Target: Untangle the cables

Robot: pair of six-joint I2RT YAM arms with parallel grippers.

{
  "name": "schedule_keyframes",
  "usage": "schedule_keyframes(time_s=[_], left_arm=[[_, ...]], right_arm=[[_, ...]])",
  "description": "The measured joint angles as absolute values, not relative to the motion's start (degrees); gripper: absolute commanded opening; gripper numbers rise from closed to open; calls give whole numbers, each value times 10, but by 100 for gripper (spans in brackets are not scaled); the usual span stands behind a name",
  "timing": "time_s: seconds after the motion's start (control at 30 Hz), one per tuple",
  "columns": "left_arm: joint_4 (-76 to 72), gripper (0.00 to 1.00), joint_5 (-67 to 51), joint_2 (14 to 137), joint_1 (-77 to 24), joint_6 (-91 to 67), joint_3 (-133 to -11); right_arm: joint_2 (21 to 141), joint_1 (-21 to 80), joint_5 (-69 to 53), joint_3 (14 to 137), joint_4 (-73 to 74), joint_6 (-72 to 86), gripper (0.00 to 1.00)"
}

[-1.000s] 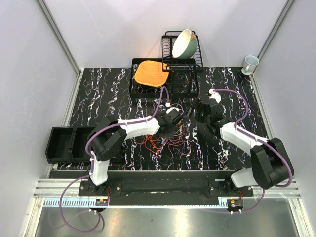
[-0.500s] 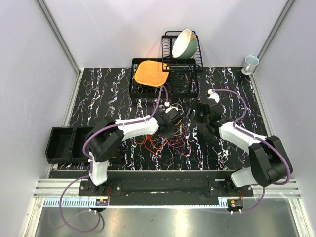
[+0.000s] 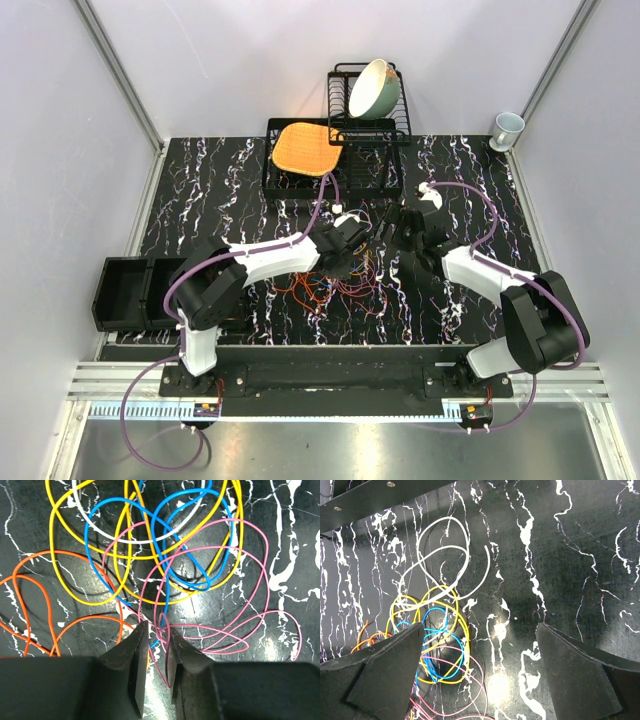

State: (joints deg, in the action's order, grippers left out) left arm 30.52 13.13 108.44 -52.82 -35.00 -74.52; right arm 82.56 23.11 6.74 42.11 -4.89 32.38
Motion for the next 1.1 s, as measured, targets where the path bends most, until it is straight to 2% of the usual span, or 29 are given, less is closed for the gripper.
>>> schedule_keyframes(time_s=[0.1,0.23,0.27,0.73,0.87,1.1], left_arm=[[305,20,137,1084,-528,-350,-745],[305,2,141,1085,-528,-354,-745],[305,0,142,1085,-528,-355,-745],[312,0,142,1080,-528,-356,-746],[352,0,143,1044,-528,-353,-764],[413,0,167,938,-528,-333,-868]], right_arm=[[826,231,64,421,-49,324,100],[831,231,63,421,-49,324,100],[833,231,63,421,-49,324,100],[841,231,58,422,-49,324,100],[843,231,58,422,-49,324,100],[844,231,50,425,-49,324,100]])
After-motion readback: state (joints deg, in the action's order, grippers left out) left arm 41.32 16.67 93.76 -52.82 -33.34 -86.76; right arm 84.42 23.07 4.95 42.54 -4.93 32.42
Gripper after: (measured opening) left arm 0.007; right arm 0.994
